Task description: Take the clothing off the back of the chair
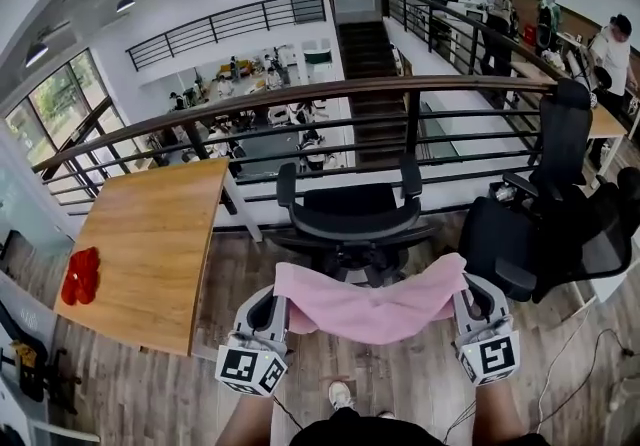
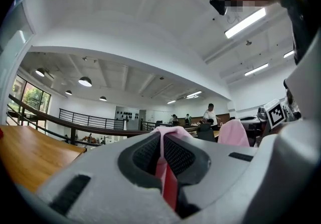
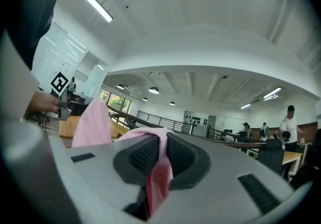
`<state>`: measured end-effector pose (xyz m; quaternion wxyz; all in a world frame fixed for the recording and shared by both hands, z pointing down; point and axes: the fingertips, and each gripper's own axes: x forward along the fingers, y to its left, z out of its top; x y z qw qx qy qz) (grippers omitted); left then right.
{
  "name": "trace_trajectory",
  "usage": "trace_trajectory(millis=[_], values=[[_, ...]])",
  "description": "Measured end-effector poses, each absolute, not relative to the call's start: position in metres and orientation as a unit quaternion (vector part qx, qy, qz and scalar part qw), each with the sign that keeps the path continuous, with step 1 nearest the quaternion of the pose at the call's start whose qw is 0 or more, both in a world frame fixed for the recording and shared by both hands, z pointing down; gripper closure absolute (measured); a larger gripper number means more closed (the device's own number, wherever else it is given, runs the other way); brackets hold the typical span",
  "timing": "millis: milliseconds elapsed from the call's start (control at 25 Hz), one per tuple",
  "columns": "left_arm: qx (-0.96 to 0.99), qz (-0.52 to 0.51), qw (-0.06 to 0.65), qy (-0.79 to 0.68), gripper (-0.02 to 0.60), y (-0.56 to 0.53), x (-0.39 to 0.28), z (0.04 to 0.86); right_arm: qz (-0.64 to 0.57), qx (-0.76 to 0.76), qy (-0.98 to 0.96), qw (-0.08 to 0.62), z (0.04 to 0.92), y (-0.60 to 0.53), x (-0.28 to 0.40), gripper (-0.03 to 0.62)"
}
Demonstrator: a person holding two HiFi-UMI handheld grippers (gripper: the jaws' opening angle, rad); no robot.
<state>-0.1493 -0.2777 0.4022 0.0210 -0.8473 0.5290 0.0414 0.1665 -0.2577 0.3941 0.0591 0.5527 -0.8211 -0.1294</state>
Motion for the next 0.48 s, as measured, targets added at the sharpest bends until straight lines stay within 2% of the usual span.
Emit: trace_trajectory(millis=[480], values=[[-0.839,-0.015,0.004,0.543,0.560,-0.236,-0.125,0.469,-0.043,0.550,-0.832,0.066,0.464,-0.217,0.180,0.556]])
